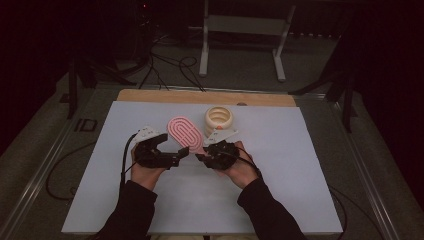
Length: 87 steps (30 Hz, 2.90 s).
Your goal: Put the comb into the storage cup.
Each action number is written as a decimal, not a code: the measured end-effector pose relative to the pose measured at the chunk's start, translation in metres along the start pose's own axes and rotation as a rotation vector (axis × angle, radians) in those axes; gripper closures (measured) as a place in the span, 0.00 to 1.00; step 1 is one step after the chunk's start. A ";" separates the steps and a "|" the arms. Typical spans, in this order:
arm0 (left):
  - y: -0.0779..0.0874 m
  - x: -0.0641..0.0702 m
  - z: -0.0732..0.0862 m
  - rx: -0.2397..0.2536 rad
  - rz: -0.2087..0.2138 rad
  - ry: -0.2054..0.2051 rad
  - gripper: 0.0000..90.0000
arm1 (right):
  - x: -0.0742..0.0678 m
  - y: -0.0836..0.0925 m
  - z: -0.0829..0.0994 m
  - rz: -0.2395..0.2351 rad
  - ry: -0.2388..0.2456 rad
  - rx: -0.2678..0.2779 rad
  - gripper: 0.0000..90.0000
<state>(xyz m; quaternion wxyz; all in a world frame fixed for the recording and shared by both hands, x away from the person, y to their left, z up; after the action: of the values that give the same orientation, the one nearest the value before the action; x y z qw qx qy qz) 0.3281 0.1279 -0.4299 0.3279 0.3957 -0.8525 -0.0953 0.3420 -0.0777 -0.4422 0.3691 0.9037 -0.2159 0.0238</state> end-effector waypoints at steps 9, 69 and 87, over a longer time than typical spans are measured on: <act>-0.012 0.008 -0.004 0.003 -0.009 0.047 0.28 | -0.006 -0.004 -0.006 0.003 0.017 0.008 0.78; 0.002 -0.007 -0.029 0.097 0.097 0.200 0.71 | 0.016 0.076 0.092 0.277 -0.158 0.145 0.10; 0.007 -0.011 -0.044 0.110 0.087 0.192 0.71 | 0.002 0.102 0.156 0.455 -0.233 0.227 0.10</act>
<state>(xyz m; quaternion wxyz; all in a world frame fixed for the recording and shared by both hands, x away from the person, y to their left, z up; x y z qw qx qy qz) 0.3570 0.1447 -0.3989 0.3897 0.3828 -0.8376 0.0042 0.2837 -0.2493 -0.4881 0.2234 0.8641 -0.4504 0.0259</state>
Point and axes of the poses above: each handheld gripper's, and its own axes: y roughly backward along the jaws, z roughly out of its underside, x roughly to its right, the point moved 2 cm from there along -y, roughly forward along the jaws, and after that the axes turned 15 degrees about y, right-handed, at the moved point
